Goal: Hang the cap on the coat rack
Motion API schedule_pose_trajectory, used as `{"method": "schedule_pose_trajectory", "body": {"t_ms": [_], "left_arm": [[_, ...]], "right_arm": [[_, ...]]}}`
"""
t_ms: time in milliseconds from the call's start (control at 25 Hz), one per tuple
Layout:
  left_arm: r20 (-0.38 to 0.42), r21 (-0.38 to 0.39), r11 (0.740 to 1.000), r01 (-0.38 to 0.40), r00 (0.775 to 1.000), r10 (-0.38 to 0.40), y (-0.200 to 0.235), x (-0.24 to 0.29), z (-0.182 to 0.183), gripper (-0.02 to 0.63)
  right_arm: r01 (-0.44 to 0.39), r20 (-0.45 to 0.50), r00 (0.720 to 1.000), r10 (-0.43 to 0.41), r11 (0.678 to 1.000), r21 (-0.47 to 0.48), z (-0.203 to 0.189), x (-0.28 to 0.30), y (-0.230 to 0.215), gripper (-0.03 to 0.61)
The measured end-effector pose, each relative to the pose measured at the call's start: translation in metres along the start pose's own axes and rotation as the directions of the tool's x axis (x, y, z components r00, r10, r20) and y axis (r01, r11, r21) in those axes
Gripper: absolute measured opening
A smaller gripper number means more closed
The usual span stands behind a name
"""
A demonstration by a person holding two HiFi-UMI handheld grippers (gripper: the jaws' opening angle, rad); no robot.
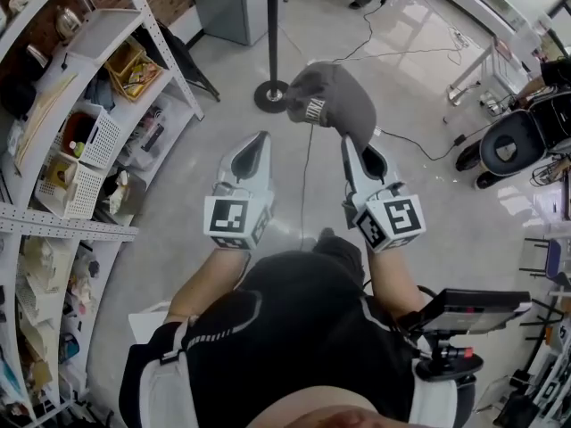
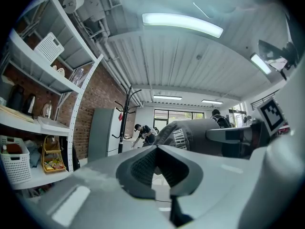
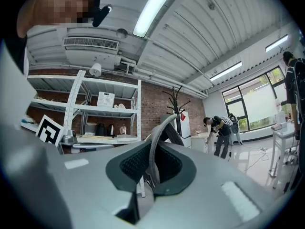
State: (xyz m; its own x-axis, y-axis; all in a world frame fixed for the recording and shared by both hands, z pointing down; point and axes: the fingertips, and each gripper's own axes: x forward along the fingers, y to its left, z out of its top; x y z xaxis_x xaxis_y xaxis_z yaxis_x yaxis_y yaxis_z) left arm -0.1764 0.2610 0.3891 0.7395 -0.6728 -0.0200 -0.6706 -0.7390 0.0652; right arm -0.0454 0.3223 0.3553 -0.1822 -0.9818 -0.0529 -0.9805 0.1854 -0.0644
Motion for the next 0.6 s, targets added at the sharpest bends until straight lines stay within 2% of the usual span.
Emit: {"method": "schedule_pose_trajectory", "body": {"t_ms": [200, 600], "left_arm": [[0.017, 0.025, 1.0, -0.005, 1.0, 0.005, 0.009, 0.034, 0.006, 0.003], [0.014, 0.037, 0.994, -0.103, 0.995, 0.103, 0.028, 0.118, 0.013, 0.003]], "right_arm": [[-0.028, 0.016, 0.999, 0.028, 1.0, -0.007, 0.004, 0.027, -0.019, 0.028], [-0.158, -0.004, 0.987, 0.159, 0.987, 0.009, 0.0, 0.096, -0.08, 0.028]]}}
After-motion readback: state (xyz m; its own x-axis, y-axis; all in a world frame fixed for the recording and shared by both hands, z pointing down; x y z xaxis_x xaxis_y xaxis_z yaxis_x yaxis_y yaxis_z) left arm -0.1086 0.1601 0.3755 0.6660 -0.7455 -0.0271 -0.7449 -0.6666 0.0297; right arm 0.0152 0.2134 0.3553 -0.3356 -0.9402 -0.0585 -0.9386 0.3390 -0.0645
